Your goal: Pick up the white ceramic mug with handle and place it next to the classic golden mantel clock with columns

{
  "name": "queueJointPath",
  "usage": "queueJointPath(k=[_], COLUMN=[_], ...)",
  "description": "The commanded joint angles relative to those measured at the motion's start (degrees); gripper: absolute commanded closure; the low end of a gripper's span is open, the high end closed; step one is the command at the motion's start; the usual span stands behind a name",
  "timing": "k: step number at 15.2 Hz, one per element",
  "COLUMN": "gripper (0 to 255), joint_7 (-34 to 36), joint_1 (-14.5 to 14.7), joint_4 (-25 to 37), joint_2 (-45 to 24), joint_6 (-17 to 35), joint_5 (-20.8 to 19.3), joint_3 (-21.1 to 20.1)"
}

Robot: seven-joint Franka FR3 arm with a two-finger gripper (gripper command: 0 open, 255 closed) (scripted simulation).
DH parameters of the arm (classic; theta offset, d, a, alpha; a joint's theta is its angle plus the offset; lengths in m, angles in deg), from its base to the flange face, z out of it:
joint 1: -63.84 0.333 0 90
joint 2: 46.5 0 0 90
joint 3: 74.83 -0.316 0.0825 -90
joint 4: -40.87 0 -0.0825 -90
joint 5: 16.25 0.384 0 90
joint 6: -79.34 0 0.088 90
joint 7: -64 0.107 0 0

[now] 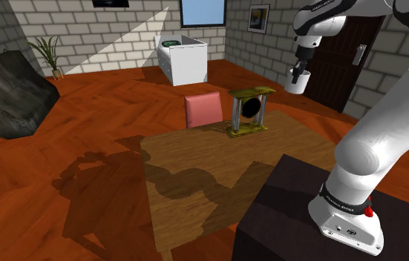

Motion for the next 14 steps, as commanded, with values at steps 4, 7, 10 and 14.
queueJointPath(k=[4, 7, 10, 14], gripper=[255, 255, 255, 255], joint_7=[-3.6, -4.0, -4.4, -5.2], joint_1=[-0.6, -0.6, -0.6, -0.6], joint_4=[1.1, -0.6, -2.3, -4.3], joint_2=[-3.3, -4.0, -4.8, -6.0], joint_6=[1.8, 4.1, 6.4, 9.5], joint_5=[1.8, 2.1, 2.6, 3.4], joint_3=[2.1, 2.3, 2.5, 2.8])
